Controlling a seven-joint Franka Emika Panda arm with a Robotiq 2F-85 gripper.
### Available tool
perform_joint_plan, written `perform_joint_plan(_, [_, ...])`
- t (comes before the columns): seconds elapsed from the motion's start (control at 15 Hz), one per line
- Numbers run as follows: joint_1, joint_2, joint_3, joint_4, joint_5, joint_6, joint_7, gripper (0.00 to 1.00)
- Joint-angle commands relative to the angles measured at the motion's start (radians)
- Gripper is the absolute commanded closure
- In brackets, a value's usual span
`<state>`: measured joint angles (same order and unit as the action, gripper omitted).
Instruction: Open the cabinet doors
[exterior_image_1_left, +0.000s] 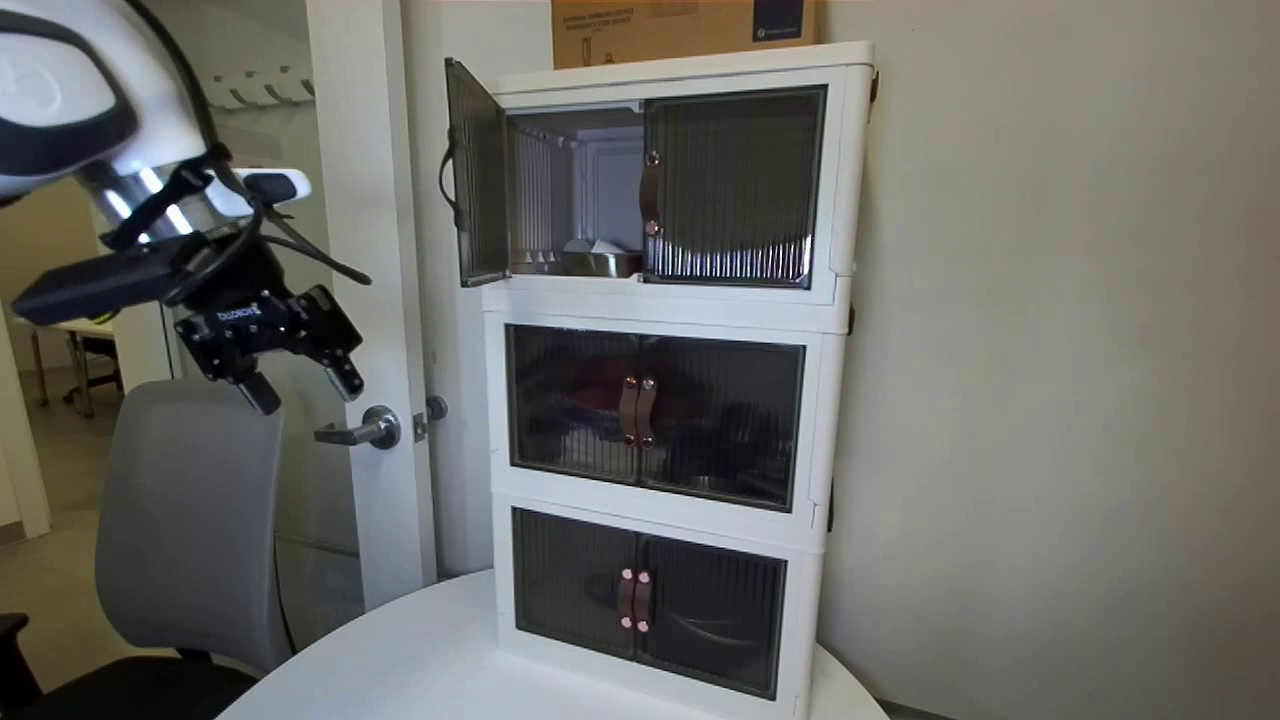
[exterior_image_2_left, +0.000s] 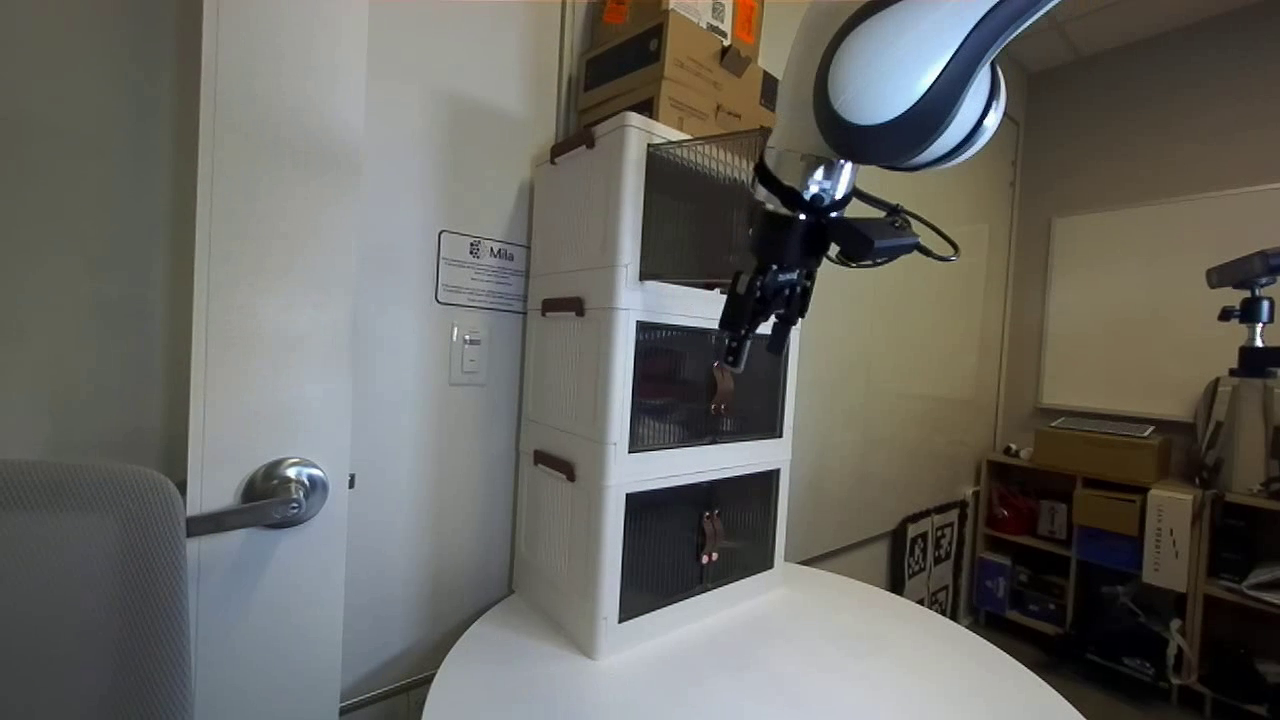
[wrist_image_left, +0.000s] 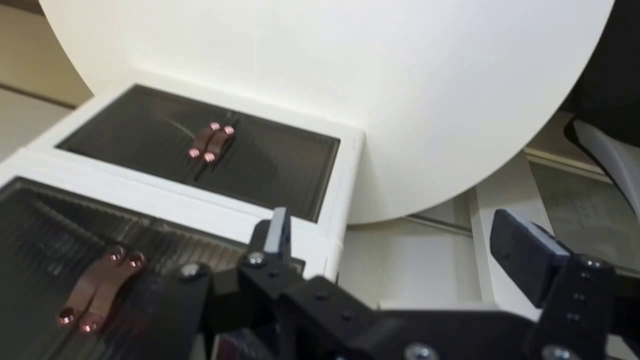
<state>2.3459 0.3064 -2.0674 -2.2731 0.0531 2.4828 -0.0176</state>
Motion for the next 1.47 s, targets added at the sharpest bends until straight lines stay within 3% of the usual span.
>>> perform_joint_plan(0.0, [-0.146, 0.032, 0.054, 0.065, 0.09, -0.181, -0.093, 0.0])
perform_joint_plan(0.2, [-0.225, 0.073, 0.043, 0.1, 0.157, -0.254, -0.132, 0.0])
perform_joint_plan(0.53, [-0.275, 0.148, -0.071, 0.139, 0.332, -0.304, -0.18, 0.0])
perform_joint_plan(0.73, [-0.342, 0.173, -0.097, 0.167, 0.363, -0.296, -0.163, 0.0])
perform_joint_plan(1.13, [-0.507, 0.118, -0.037, 0.284, 0.322, -0.221, -0.197, 0.0])
perform_joint_plan(1.4, [-0.597, 0.028, 0.06, 0.379, 0.303, -0.108, -0.285, 0.0])
